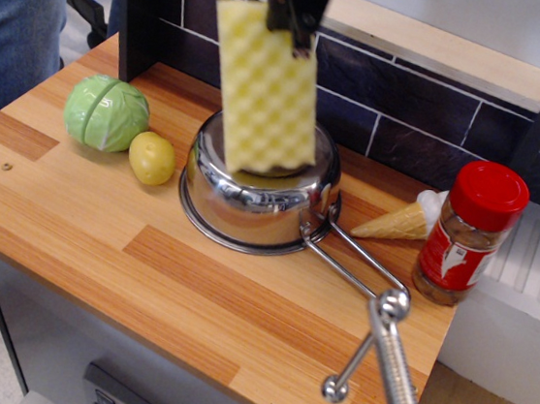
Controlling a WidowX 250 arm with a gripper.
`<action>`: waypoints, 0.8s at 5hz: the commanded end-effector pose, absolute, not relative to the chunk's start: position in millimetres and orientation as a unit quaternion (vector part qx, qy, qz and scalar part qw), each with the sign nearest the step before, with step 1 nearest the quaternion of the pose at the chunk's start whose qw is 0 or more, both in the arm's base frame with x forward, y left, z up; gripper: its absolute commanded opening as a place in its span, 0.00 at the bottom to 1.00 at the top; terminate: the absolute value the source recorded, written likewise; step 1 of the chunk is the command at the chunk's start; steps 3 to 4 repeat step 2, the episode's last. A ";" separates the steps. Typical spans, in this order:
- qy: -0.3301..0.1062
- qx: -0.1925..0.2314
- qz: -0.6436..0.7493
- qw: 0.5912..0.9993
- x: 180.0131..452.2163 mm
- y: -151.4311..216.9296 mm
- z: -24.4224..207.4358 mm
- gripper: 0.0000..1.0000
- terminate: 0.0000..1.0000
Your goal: Wipe pot with sponge
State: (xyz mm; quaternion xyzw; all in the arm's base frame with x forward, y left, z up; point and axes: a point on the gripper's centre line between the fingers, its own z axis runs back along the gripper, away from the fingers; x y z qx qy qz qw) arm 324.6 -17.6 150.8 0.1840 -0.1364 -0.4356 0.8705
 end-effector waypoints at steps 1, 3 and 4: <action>-0.131 0.196 -0.371 0.898 341.1 -3.7 138.8 0.00 0.00; -0.132 0.216 -0.290 0.923 363.0 9.5 143.6 0.00 1.00; -0.132 0.216 -0.290 0.923 363.0 9.5 143.6 0.00 1.00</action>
